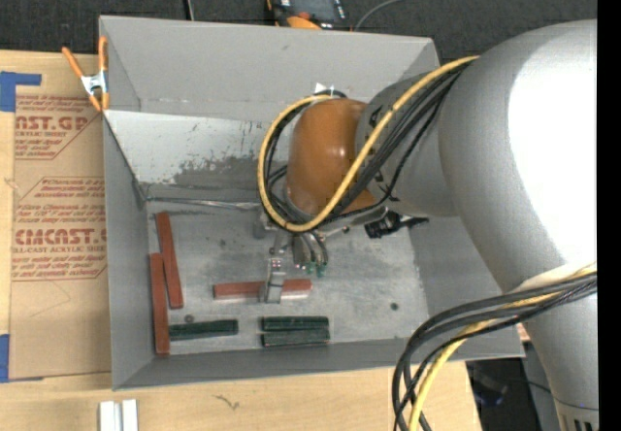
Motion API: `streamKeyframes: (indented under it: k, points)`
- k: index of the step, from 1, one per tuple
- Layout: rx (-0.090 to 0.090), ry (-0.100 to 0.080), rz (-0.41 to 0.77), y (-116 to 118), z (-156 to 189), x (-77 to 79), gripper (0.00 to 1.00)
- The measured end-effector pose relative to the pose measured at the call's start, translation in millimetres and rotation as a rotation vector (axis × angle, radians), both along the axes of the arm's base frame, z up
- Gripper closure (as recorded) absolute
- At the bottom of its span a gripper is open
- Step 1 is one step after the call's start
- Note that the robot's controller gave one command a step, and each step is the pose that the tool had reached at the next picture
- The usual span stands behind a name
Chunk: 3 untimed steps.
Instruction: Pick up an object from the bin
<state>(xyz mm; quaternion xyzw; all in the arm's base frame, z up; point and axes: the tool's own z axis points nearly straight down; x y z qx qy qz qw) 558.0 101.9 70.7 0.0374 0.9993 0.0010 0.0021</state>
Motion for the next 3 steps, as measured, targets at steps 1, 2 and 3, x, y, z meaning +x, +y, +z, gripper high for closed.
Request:
streamKeyframes:
  k: [1, 2, 3]
  points:
    - [-0.001, 0.003, 0.135, 26.4, -0.6, -26.5, 0.0]
    - [-0.002, 0.004, 0.045, -13.8, -0.8, -75.9, 0.0]
    - [0.0, -0.004, 0.047, -12.3, 1.3, -72.5, 1.0]
